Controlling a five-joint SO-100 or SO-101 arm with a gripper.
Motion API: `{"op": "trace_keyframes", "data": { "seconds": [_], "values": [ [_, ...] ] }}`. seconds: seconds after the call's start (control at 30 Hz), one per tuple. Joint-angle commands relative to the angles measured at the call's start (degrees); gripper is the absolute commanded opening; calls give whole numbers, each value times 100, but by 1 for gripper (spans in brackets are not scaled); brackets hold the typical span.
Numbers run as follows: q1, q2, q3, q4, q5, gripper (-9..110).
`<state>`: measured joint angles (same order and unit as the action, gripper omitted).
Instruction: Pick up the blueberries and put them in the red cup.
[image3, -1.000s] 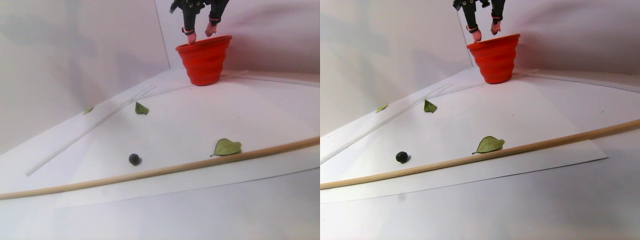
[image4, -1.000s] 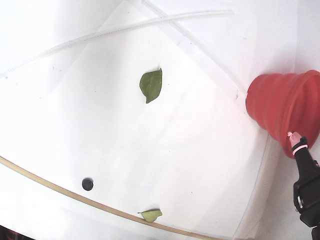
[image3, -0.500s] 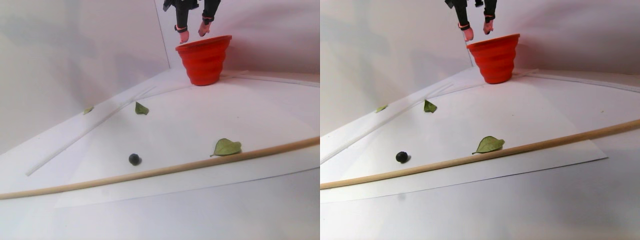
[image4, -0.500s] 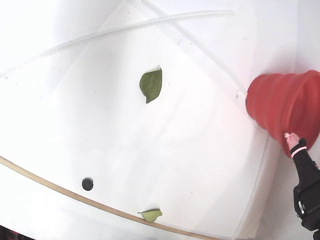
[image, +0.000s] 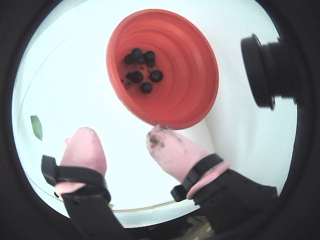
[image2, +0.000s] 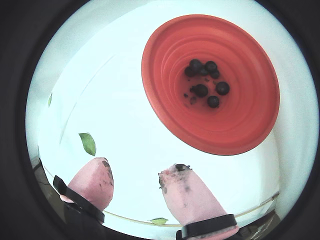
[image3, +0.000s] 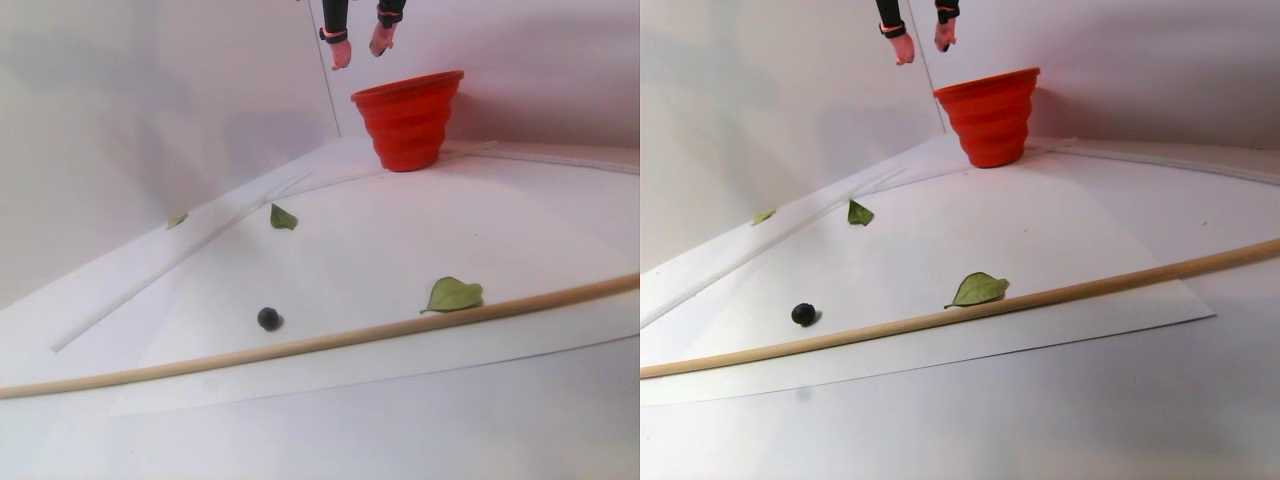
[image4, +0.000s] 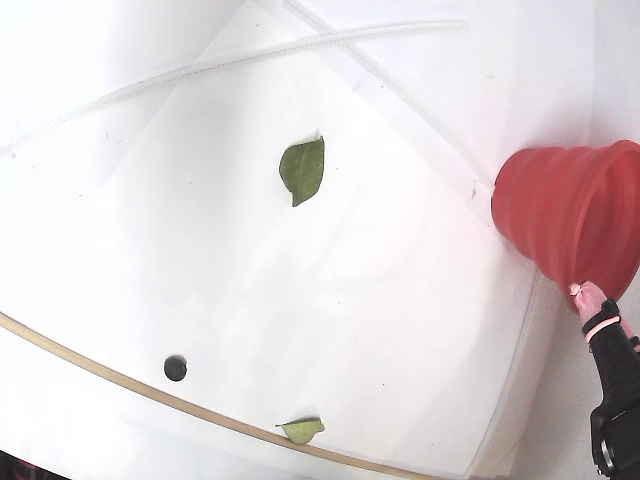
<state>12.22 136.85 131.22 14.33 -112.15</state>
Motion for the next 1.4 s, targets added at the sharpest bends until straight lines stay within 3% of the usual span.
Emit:
{"op": "trace_keyframes", "data": {
  "seconds": [0.0, 0.77, 1.37],
  "values": [
    [-185, 747, 18, 149, -97, 18],
    [-782, 1898, 1441, 1274, -633, 17],
    [-1187, 2558, 2944, 1336, -1011, 17]
  ]
}}
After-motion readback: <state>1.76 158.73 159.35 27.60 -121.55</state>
